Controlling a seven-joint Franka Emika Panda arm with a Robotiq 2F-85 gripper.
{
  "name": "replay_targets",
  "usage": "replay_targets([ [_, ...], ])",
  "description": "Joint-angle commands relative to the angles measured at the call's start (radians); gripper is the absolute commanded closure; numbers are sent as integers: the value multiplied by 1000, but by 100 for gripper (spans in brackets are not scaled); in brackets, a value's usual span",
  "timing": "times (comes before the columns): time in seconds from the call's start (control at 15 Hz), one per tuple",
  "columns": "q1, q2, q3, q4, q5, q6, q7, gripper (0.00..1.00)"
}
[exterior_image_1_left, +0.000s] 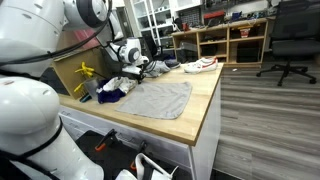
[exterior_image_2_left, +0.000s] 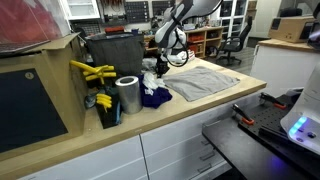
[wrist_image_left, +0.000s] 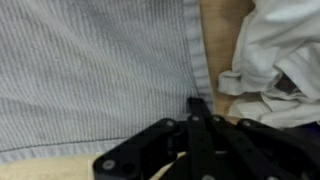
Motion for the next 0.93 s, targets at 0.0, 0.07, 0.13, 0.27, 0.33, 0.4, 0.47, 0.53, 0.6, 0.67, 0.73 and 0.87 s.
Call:
replay_targets([
  [0.0, -13, -104, 1, -51, 14, 3, 11, 66],
  [0.07, -10, -143, -14, -69, 2, -17, 19, 59],
  [0.13, -7, -177, -31, -80, -11, -39, 27, 53],
  [0.27, -4, -257, -67, -118, -39, -109, 41, 37],
  [0.33, -3, -300, -85, -137, -59, -164, 46, 28],
  [0.4, -6, -343, -101, -161, -81, -219, 45, 22],
  [0.47, -14, -381, -104, -176, -92, -279, 34, 13],
  [0.53, -21, -420, -111, -196, -106, -332, 21, 7],
  [0.6, -28, -456, -116, -213, -115, -383, 21, 1],
  [0.67, -36, -494, -121, -234, -127, -436, 16, 0],
  [0.73, -42, -524, -124, -249, -137, -481, 12, 0],
  [0.87, -61, -583, -125, -291, -147, -540, -23, 0],
])
